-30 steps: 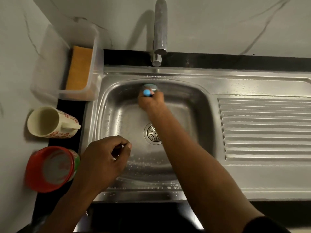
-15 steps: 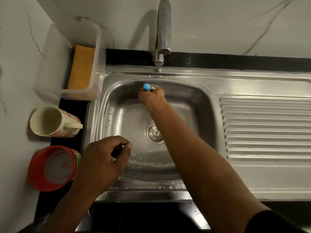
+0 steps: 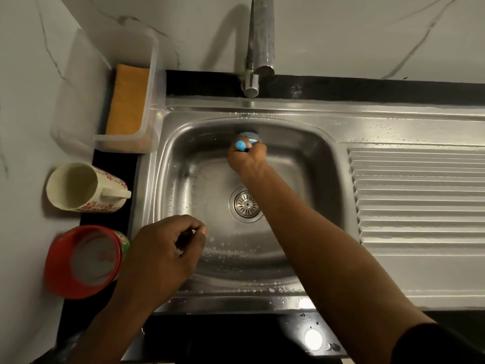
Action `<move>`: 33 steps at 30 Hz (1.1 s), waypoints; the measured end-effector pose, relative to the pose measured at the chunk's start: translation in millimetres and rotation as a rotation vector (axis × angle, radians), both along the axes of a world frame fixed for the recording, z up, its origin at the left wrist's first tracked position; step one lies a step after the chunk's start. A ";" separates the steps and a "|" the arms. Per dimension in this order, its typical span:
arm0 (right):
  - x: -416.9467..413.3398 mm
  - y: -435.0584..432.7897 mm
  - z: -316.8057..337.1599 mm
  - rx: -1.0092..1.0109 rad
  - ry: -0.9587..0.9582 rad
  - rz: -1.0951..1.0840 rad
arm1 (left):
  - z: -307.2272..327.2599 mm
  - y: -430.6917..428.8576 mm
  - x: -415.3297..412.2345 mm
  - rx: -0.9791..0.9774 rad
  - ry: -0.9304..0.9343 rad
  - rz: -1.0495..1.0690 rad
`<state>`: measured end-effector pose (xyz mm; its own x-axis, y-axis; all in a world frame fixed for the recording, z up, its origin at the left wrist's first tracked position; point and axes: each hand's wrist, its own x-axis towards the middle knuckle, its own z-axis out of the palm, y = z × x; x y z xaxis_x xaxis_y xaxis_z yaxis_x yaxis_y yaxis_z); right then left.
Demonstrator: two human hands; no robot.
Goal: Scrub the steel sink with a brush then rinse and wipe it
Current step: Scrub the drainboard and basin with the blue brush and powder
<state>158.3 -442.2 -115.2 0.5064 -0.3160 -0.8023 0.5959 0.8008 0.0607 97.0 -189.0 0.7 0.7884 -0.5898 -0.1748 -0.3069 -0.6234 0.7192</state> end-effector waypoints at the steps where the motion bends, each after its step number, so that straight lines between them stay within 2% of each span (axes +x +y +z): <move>1: -10.3 -15.0 4.0 0.013 0.019 -0.045 | -1.0 -1.0 0.9 -0.002 0.000 -0.013; 3: -24.5 -44.3 2.4 0.026 0.149 -0.076 | -2.2 -2.6 2.9 -0.011 0.017 -0.021; 6: -34.5 -61.4 -8.4 0.046 0.116 -0.205 | -2.7 -3.9 6.1 -0.021 0.010 -0.014; 8: -11.2 -42.8 -23.5 0.012 0.090 -0.135 | -2.6 -3.6 8.4 -0.022 0.005 -0.018; 11: 30.3 10.1 -28.7 -0.075 0.134 0.125 | -1.1 -3.7 11.7 -0.005 0.001 -0.018; 13: 36.0 33.9 -28.8 -0.058 0.036 0.251 | -0.6 -5.5 14.0 0.002 -0.002 -0.012; 15: 23.6 34.1 -31.5 -0.125 -0.054 0.197 | -0.8 -7.5 17.5 0.001 -0.007 -0.015; 17: 4.0 7.4 -35.3 -0.214 0.016 0.083 | -1.1 -8.4 20.4 -0.016 0.004 -0.021; 20: -21.5 -52.1 -37.2 -0.078 0.133 -0.043 | -2.6 -9.5 22.7 -0.031 0.021 -0.025; 23: -37.7 -63.7 -33.4 0.015 0.094 -0.215 | -7.2 -9.5 23.7 -0.015 0.011 -0.038; 27: 16.9 -7.3 -33.2 -0.072 0.104 -0.013 | -6.9 -10.9 25.5 -0.012 0.001 -0.043; 30: 32.2 36.1 -27.4 -0.041 -0.004 0.144 | -5.5 -12.4 28.3 -0.016 -0.005 -0.050; 31: 28.7 40.4 -24.1 -0.045 -0.028 0.169 | -5.0 -13.0 29.2 -0.019 -0.005 -0.054; 33: 10.1 24.8 -17.2 -0.087 -0.086 0.079 | -4.0 -14.8 31.4 -0.028 -0.003 -0.054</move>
<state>168.4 -417.4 -132.4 0.5986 -0.3387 -0.7259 0.5261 0.8496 0.0375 128.5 -203.8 -3.3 0.7555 -0.6365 -0.1552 -0.3418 -0.5851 0.7354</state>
